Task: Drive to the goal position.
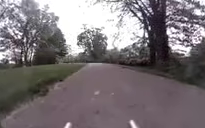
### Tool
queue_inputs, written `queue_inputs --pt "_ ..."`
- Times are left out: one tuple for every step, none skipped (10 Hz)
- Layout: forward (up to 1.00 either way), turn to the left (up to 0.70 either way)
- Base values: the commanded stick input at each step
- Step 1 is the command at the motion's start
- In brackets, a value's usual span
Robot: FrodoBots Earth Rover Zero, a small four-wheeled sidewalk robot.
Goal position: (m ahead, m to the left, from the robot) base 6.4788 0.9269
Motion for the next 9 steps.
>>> queue_inputs --pt "0.70 0.00" --pt "0.70 0.00" --pt "0.70 0.00" --pt "0.70 0.00" --pt "0.70 0.00" --pt "0.70 0.00" --pt "0.70 0.00" --pt "0.70 0.00" --pt "0.70 0.00"
